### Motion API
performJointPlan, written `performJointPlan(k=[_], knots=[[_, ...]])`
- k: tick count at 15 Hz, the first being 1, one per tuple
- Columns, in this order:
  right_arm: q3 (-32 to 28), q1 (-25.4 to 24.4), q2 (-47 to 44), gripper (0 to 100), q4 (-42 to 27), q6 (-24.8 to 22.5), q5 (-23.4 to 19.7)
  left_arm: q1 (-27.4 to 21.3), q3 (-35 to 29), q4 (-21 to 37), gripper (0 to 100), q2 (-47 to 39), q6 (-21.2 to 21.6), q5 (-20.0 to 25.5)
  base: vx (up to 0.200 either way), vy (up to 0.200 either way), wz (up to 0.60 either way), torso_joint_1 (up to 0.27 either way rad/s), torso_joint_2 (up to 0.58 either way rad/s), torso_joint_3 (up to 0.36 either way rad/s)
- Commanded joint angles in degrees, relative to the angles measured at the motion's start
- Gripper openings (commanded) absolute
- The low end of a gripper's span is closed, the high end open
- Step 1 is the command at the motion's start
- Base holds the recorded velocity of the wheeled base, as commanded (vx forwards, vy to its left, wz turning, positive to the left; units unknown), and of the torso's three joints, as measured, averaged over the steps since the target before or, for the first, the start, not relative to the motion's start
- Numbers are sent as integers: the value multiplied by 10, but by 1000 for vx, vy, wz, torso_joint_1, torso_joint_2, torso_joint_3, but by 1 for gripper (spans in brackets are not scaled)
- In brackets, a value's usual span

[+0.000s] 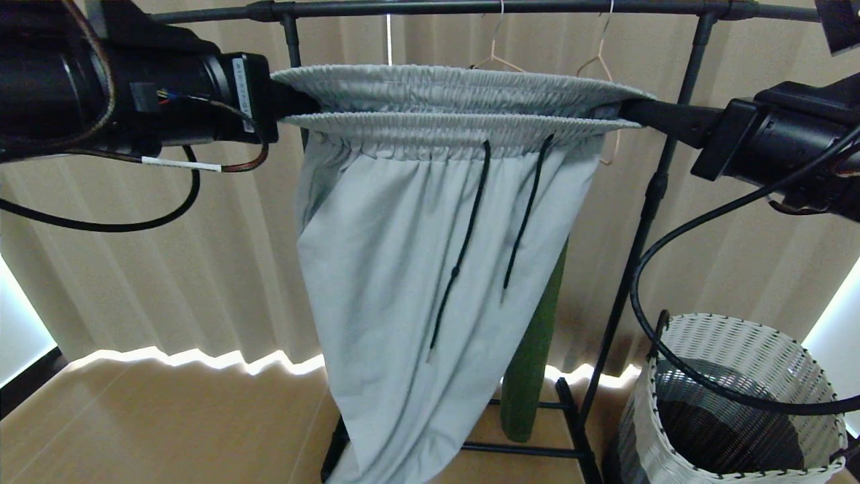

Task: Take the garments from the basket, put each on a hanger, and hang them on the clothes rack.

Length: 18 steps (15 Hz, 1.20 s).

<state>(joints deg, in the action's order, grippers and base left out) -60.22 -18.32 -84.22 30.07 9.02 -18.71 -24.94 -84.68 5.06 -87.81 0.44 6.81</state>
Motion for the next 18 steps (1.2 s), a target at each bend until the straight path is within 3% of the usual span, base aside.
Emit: performJointPlan(k=[1, 10, 12, 13, 16, 18], knots=[[7, 18, 3, 0, -1, -3, 0, -29, -35, 10, 0, -35, 1, 0, 0, 0, 0, 0, 0, 0], [16, 22, -13, 0, 1, -5, 3, -52, 15, -12, 0, -43, 3, -13, 0, 0, 0, 0, 0, 0], [27, 60, -2, 0, -6, -42, 3, -53, 15, -46, 0, -71, 1, -33, 0, 0, 0, 0, 0, 0], [41, 68, 14, 0, -6, -66, 3, -63, 14, -53, 0, -80, 0, -73, 0, 0, 0, 0, 0, 0], [73, 68, 61, 0, -19, -67, 0, -75, 7, -77, 0, -96, 0, -83, 0, 0, 0, 0, 0, 0], [90, 39, 95, 0, -64, -67, -4, -73, 0, -98, 0, -106, 1, -84, 0, 0, 0, 0, 0, 0]])
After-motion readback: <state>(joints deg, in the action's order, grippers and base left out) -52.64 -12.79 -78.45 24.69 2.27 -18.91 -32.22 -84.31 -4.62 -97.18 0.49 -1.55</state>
